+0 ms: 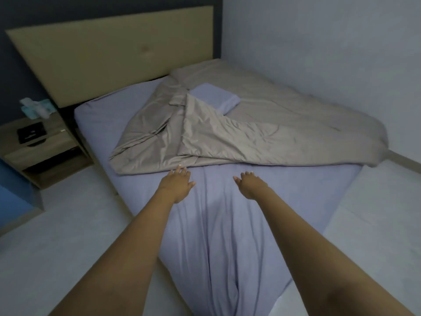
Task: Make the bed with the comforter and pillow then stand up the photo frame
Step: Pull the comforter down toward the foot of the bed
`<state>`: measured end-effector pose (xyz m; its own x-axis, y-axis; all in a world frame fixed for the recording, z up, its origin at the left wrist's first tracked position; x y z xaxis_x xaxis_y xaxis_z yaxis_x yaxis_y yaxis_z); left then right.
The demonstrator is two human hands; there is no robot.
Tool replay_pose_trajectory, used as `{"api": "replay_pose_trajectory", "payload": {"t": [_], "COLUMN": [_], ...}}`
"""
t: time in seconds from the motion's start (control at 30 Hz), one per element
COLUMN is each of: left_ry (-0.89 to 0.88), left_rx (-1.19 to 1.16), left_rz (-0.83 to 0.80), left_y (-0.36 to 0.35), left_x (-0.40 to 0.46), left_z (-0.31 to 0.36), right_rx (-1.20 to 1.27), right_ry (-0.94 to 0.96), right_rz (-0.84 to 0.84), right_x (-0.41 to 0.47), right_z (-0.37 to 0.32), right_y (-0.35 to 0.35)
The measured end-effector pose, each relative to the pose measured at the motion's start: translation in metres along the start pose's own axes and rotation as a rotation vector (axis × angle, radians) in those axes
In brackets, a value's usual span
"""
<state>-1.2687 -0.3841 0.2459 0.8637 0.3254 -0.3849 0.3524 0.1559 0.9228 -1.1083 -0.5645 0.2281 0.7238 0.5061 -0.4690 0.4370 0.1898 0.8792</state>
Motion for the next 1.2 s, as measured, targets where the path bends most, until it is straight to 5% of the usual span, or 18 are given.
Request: {"api": "replay_pose_trajectory", "payload": {"t": [0.27,0.67,1.2], "left_ry": [-0.137,-0.1,-0.283], "left_rx": [0.085,0.038,0.079], "left_rz": [-0.049,-0.027,0.099], "left_y": [0.01,-0.012,-0.081], "left_x": [0.019,0.081,0.457], "left_z": [-0.054,-0.109,-0.241], "right_rx": [0.005,0.016,0.329], "right_ry": [-0.066,-0.027,-0.238], "right_rz": [-0.018,-0.031,0.237], "right_x": [0.004,0.095,0.462], "right_z": [-0.052,-0.084,-0.183], "right_y": [-0.012,-0.018,-0.051]}}
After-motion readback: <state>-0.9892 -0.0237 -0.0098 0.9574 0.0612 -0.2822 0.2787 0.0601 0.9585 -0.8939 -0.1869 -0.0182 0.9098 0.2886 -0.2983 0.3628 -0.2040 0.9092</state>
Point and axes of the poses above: each hand's wrist, its own x-axis towards the middle knuckle, its own y-axis out of the back of the hand, z = x × y, the point moved 1 cm from there along x, towards the middle knuckle, and after that the axes turned 7 degrees about -y, right-handed, at the moved point
